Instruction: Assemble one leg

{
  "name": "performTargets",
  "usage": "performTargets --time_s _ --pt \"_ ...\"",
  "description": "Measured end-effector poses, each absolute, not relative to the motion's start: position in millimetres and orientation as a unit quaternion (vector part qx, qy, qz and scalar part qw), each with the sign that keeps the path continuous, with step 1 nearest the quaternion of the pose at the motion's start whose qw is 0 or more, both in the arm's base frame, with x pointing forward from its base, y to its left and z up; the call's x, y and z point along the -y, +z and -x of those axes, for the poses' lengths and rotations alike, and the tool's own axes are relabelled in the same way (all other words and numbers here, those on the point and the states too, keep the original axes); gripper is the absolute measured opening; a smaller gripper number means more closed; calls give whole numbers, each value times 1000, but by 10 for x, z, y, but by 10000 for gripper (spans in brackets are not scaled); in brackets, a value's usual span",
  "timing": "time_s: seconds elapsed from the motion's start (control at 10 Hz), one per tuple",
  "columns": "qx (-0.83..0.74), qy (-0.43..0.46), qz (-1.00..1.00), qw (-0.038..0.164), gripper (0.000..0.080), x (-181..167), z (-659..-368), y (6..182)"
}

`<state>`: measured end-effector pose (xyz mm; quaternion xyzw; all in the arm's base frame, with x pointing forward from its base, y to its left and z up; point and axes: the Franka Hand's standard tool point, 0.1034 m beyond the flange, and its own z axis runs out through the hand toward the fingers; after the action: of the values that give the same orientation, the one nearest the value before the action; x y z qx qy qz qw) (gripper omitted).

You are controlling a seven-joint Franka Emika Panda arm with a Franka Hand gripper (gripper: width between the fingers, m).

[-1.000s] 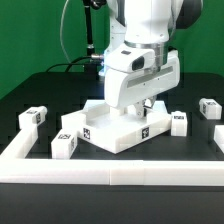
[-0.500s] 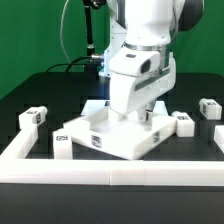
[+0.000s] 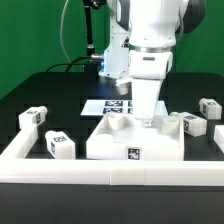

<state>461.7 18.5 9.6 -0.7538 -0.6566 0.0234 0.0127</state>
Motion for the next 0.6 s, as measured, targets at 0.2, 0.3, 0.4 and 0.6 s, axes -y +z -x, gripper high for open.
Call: performTargets --time_s 0.2,0.3,0.4,0.6 --pt "753 18 657 1 57 -283 -4825 96" --pt "756 17 655 -1 57 -320 -4896 95" --pt "758 20 652 2 57 -349 -4974 96" --pt "742 34 669 11 58 -382 -4990 100"
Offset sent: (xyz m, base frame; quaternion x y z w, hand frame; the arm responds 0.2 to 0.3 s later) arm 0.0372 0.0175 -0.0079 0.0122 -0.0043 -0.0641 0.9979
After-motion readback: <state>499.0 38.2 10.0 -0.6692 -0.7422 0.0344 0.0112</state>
